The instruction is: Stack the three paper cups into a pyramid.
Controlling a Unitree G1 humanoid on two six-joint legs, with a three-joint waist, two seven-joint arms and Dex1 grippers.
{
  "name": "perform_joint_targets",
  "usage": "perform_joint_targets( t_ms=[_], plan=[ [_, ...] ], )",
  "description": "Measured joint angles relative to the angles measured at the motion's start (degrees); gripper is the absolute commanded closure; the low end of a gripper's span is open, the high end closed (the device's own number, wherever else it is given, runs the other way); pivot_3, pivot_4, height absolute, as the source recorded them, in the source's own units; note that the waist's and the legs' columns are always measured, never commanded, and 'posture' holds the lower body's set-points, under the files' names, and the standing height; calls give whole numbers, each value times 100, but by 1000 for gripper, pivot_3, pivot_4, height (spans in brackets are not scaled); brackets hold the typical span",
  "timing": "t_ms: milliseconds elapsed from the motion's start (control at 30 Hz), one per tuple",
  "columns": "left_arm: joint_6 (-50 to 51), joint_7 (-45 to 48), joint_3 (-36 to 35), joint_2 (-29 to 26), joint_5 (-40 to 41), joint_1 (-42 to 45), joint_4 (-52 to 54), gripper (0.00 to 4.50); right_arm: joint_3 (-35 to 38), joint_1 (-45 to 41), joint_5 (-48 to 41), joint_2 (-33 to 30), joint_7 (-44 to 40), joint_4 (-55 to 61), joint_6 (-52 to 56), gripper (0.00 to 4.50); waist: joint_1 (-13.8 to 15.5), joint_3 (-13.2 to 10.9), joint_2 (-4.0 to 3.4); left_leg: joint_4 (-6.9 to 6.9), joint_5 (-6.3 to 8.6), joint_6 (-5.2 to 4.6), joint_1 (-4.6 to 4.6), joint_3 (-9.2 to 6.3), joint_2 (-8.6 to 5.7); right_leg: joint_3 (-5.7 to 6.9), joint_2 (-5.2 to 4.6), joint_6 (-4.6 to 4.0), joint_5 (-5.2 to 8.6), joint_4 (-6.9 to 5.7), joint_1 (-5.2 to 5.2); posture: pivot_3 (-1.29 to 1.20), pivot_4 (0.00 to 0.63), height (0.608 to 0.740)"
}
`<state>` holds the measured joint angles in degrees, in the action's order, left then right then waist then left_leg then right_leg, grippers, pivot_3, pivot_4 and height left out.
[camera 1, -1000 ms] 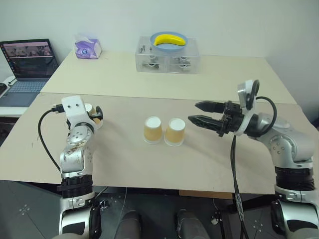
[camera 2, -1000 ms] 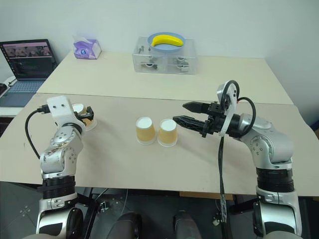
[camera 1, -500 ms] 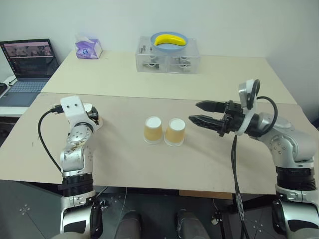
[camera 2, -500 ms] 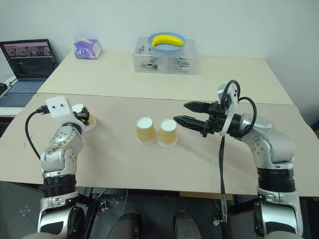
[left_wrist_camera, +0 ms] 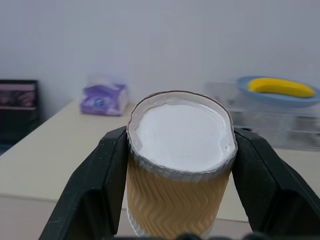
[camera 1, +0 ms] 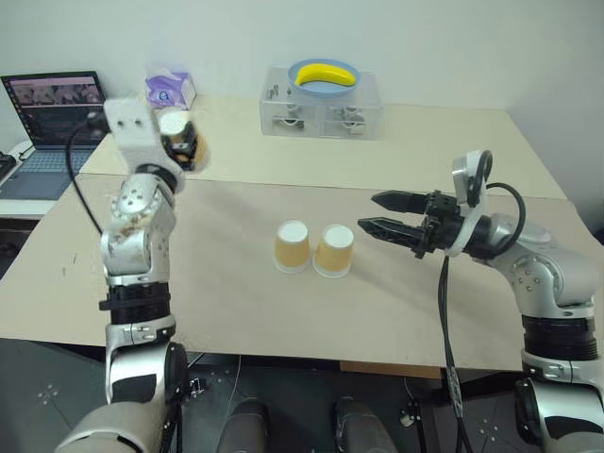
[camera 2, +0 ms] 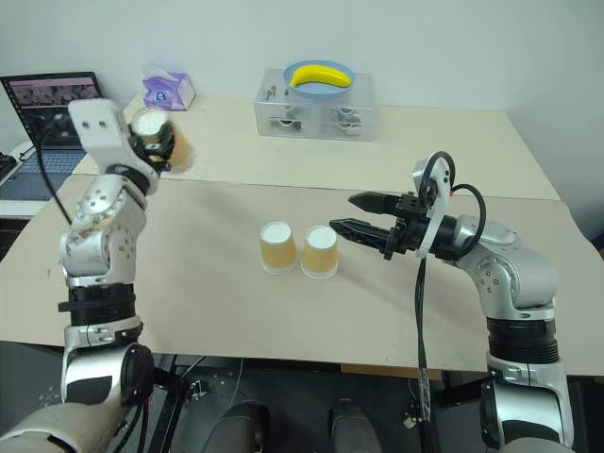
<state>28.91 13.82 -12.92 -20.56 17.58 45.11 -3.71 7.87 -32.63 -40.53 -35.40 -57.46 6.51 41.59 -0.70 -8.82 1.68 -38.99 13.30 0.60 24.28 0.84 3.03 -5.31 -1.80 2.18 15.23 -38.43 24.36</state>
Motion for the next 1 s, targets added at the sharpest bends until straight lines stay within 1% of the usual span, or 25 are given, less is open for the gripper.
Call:
perform_joint_targets(
  t_ms=[67, 133, 233, 400, 633, 767, 1000],
  plan=[
    [14, 666, 172, -30, 282, -13, 6, 1519, 5, 60, -133, -43, -106, 153, 11, 0, -3, 0, 1, -1, 0, 0, 0, -2, 1, 2, 0, 0, 0, 0, 0, 0, 150, 694],
    [82, 1534, 398, -263, 625, -61, 167, 1519, 8, 371, -278, -279, -325, 427, 29, 0, -9, 0, 0, 1, 0, 0, 2, -4, 1, 4, 2, 3, 3, 1, 0, 0, 150, 694],
    [265, 2261, 586, -505, 893, -61, 241, 1519, -2, 662, -343, -465, -489, 558, 37, 0, -18, 0, 1, -3, -1, 0, -3, -4, -1, 2, 1, 5, 4, -2, -4, 0, 150, 694],
    [448, 3462, 854, -589, 1315, 81, -48, 1519, 0, 1092, -224, -879, -619, 706, -44, 0, -16, 0, 1, -4, -1, -1, -8, -5, -1, 3, 2, 7, 5, -3, -8, 0, 150, 694],
    [595, 4390, 1172, -665, 1414, 324, -428, 1519, -123, 1384, 104, -993, -627, 822, -249, 0, -26, -1, 1, -5, -1, -1, -3, -7, -3, 1, 2, 11, 8, -2, -6, 0, 150, 694],
    [658, 4873, 1425, -686, 1405, 433, -596, 1519, -177, 1400, 128, -983, -605, 821, -283, 0, -21, -1, 1, -8, -1, -1, -5, -8, -4, 2, 2, 12, 8, -4, -7, 0, 150, 694],
    [641, 5263, 1627, -731, 1270, 523, -891, 1519, -177, 1398, 157, -983, -568, 813, -353, 0, -16, -1, 2, -9, -1, -2, -2, -9, -4, 2, 2, 13, 9, -4, -6, 0, 150, 694]
  ],
)
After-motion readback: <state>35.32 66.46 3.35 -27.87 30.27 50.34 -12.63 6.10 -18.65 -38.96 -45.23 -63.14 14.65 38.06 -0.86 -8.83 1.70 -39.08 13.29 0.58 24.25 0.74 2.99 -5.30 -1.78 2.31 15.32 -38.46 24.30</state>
